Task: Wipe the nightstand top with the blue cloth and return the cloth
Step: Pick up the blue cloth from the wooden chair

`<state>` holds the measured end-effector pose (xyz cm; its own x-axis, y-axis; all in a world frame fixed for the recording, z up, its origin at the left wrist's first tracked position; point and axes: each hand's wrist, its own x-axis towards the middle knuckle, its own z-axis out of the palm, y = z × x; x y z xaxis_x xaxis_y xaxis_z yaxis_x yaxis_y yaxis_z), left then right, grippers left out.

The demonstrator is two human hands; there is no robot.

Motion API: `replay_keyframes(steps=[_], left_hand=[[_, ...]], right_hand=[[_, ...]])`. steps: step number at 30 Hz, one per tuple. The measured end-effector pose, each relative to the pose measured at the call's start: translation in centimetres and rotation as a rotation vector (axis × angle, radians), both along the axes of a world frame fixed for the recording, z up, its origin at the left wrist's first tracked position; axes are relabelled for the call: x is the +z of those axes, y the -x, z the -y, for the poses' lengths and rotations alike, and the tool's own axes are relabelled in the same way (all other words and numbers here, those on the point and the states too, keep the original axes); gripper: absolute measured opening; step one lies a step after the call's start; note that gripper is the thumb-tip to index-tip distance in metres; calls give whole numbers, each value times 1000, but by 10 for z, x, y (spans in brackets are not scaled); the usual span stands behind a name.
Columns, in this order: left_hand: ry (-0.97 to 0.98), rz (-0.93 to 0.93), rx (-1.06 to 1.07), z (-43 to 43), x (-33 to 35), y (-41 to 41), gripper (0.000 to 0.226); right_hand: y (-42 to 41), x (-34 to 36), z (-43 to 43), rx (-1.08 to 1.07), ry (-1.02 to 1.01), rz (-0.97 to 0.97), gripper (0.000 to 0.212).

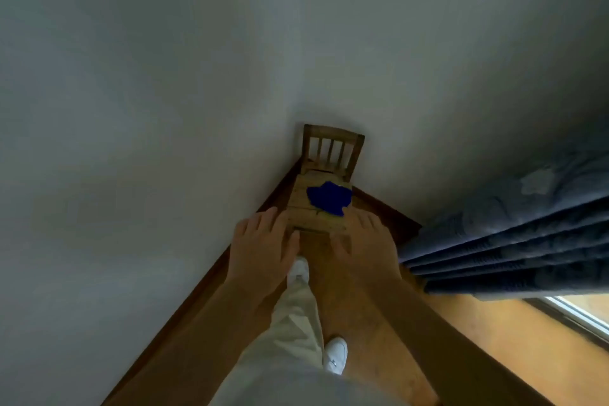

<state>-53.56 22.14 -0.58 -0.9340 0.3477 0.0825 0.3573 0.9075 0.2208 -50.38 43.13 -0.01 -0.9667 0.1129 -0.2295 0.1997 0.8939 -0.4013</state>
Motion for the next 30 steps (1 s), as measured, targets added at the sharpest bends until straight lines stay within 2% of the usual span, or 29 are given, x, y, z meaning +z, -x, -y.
replay_keyframes(steps=[4,6,9,13,17,20,22,25,30], left_hand=[[-67,19,-59,-14,-25,62,38],[-49,96,-88,-19,-39,93,42],[3,112,-139,-26,-59,136,45],[-10,125,-123,-41,-91,191,36],[46,301,-132,-51,-159,226,39],[29,383,-129,-60,-218,242,51],[34,415,-103,-67,-264,247,54],[-1,442,-68,-77,-352,251,46],[6,470,-81,-93,-451,264,49]], right_hand=[[54,-12,-15,-35,-16,76,55],[82,-21,-21,-60,-12,93,55],[123,-35,-26,-83,23,105,55],[173,-69,-38,-101,77,132,52],[208,-159,-51,-71,97,238,56],[232,-243,-54,-67,147,331,60],[250,-300,-56,-55,138,353,60],[272,-404,-68,-48,112,333,56],[295,-526,-94,-61,19,350,74]])
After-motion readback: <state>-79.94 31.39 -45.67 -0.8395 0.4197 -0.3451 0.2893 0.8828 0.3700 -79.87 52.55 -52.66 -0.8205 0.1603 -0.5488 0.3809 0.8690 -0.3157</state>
